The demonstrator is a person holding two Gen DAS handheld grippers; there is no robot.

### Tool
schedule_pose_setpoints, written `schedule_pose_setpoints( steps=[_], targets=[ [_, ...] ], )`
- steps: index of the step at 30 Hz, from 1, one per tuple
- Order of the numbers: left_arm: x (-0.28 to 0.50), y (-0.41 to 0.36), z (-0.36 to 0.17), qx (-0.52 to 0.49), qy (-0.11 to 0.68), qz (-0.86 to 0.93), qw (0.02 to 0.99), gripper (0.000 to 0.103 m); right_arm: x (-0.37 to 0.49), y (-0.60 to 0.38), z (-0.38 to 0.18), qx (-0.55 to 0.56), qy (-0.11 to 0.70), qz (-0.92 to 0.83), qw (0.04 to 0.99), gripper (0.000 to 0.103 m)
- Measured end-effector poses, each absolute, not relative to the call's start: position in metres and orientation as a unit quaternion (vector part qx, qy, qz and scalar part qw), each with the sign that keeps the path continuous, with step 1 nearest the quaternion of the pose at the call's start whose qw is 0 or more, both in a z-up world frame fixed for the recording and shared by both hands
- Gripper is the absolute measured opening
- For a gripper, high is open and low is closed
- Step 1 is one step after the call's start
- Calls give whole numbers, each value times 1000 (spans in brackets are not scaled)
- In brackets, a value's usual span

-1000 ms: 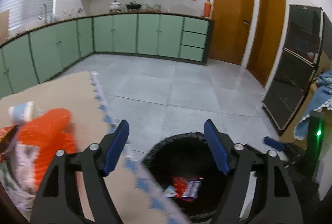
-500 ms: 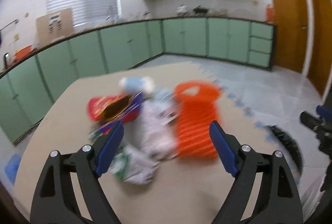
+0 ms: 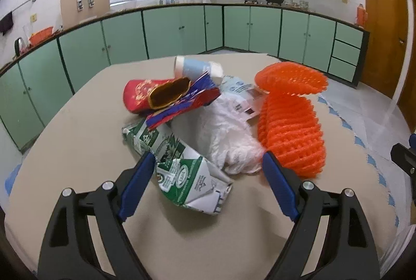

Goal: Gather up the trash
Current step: 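Grasp the green milk carton with the left tool while the right tool grasps the orange mesh sleeve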

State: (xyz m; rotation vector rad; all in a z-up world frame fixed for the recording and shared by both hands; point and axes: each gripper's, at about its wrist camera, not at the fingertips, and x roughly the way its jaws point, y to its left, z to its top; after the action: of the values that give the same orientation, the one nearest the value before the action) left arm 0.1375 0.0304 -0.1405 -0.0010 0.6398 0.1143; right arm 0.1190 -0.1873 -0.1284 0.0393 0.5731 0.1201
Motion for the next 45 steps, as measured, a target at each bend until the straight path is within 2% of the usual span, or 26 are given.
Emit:
schedule_pose_setpoints(
  steps=[8,14,23,24,26,28,29,33,45],
  targets=[
    [124,72,-147,-17,338,91,936,82,124,-177,-136,14,293,69,953,87],
    [104,93,-142,-30,329,114,937,82,126,-167,-141,9,296,79,952,87],
    [132,88,-143,-32,341,110,933,82,125,-160,-137,-1,291,86,953,87],
    [136,90,-146,-38,346,110,931,80,125,-160,-136,-2,290,86,953,87],
    [141,95,-151,-52,361,109,925,69,124,-160,-134,-3,288,84,954,87],
    [143,101,-157,-72,376,101,919,46,125,-160,-133,-3,287,84,954,87],
    [142,105,-157,-79,373,105,918,41,126,-159,-132,-3,287,85,954,87],
    [136,115,-155,-94,366,108,920,36,127,-153,-129,-6,283,91,955,87],
    [109,139,-126,-90,319,144,932,35,134,-121,-115,-18,261,124,957,86]
  ],
)
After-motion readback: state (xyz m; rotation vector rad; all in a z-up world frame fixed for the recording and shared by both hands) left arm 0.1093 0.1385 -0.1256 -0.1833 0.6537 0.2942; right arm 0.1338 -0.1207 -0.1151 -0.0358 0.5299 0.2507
